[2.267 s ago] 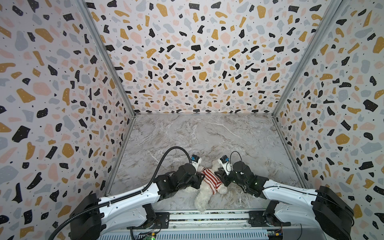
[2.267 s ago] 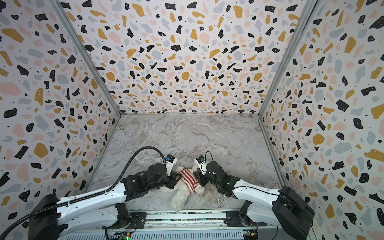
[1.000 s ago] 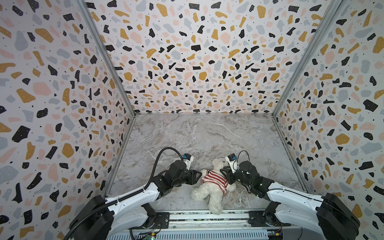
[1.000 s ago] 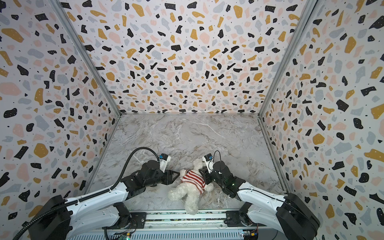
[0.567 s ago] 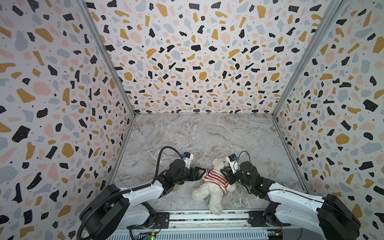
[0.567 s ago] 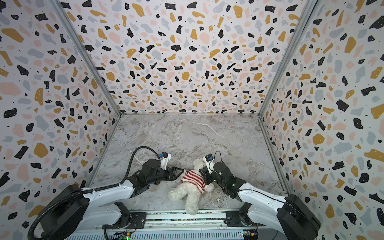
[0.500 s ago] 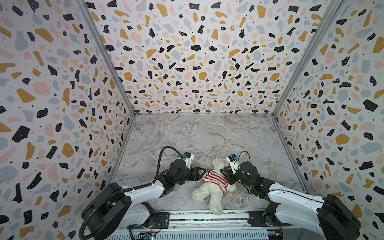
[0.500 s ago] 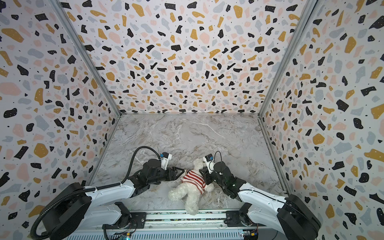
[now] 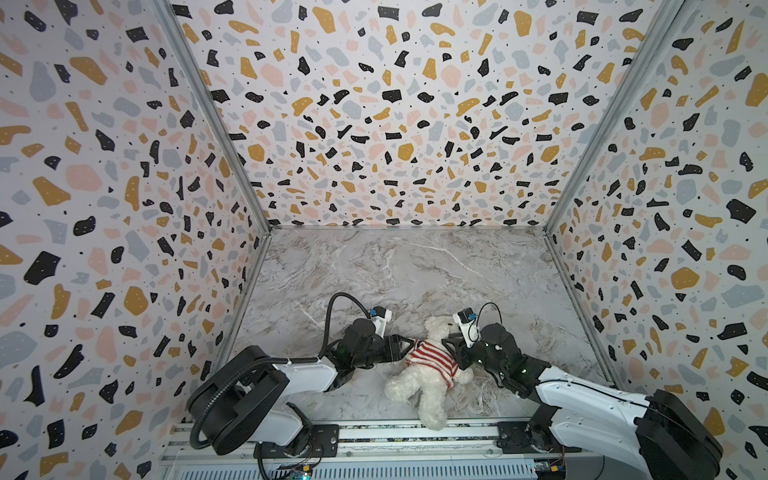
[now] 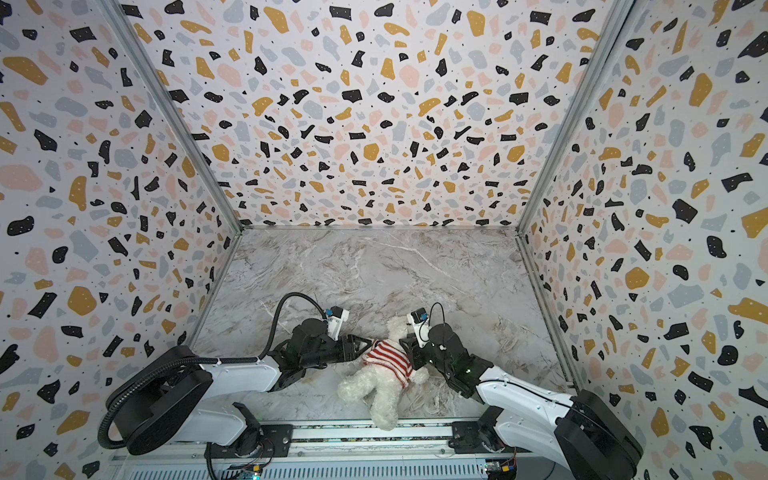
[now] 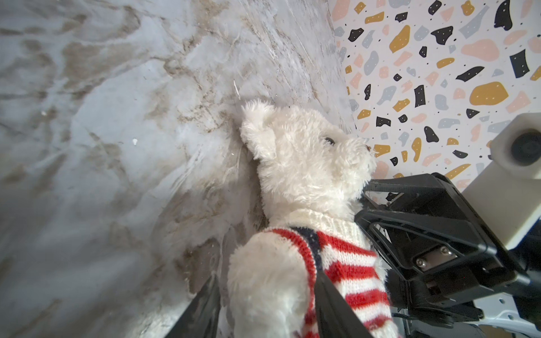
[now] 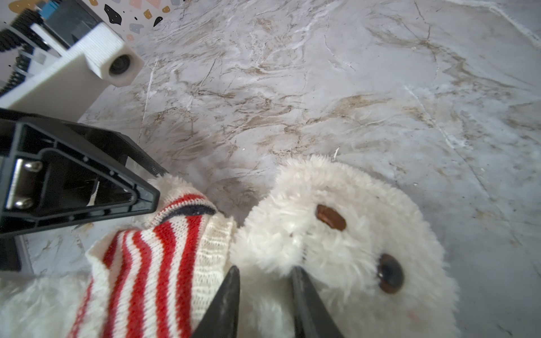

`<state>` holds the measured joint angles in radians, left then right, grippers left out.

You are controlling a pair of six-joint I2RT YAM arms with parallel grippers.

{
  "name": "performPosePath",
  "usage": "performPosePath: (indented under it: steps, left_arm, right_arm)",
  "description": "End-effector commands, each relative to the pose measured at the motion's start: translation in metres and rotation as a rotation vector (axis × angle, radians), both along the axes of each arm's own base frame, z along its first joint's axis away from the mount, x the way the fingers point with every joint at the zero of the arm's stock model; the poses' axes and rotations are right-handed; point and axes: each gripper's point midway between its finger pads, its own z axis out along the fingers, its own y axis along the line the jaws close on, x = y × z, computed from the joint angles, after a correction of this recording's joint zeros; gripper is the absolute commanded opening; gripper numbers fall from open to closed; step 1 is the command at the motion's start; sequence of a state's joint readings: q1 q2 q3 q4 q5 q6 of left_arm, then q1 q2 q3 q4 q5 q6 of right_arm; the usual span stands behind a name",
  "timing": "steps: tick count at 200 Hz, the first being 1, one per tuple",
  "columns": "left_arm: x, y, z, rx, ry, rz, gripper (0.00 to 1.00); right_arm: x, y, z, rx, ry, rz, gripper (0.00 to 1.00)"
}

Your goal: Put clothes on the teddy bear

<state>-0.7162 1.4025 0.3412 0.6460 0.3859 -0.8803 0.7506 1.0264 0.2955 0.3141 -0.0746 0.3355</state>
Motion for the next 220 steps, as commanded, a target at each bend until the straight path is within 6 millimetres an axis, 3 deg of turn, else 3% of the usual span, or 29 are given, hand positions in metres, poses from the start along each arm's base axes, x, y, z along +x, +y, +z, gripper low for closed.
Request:
performPosePath:
  steps: [1, 93, 164, 220]
  left_arm:
    - [-0.001, -0.007, 0.011, -0.047, -0.042, -0.028, 0.43]
    - [0.001, -0.010, 0.034, -0.114, -0.060, -0.006, 0.00]
    - [0.013, -0.004, 0.055, -0.061, -0.131, 0.027, 0.00]
    - [0.036, 0.033, 0.071, 0.120, -0.204, 0.112, 0.00]
  right_arm:
    - [0.000, -0.006, -0.005, -0.013, 0.014, -0.024, 0.32]
    - [0.001, -0.008, 0.005, -0.008, -0.007, -0.024, 0.34]
    - [0.000, -0.008, 0.023, 0.015, -0.058, -0.013, 0.40]
    - [0.000, -0.008, 0.036, 0.034, -0.096, -0.007, 0.42]
